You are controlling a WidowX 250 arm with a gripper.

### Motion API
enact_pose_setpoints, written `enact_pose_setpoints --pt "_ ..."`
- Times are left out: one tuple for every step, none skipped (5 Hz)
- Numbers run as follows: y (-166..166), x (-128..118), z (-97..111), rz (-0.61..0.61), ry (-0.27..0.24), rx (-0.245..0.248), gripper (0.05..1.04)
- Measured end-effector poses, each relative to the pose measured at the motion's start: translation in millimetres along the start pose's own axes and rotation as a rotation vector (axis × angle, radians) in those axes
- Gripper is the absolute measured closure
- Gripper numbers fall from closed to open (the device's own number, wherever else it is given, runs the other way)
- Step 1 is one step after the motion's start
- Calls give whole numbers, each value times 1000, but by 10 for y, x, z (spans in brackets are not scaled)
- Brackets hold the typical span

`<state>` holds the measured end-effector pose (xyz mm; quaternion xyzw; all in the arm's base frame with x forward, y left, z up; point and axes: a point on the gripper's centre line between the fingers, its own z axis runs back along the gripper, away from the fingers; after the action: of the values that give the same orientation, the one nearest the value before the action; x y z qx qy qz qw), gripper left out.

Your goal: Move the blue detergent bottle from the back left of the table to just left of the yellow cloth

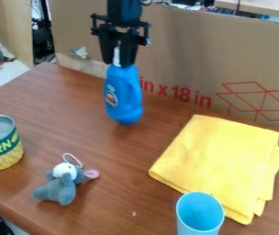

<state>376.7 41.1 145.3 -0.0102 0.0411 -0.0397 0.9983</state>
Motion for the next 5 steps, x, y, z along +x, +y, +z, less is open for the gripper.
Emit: enact_pose_setpoints --pt "-80 7 -51 -9 6 9 595" --pt "-78 -8 -77 -9 18 21 595" --pt "-147 -33 -148 -24 41 18 595" --pt "-191 -59 -206 -28 36 -11 595" --pt "-235 -77 -215 -35 4 -58 546"
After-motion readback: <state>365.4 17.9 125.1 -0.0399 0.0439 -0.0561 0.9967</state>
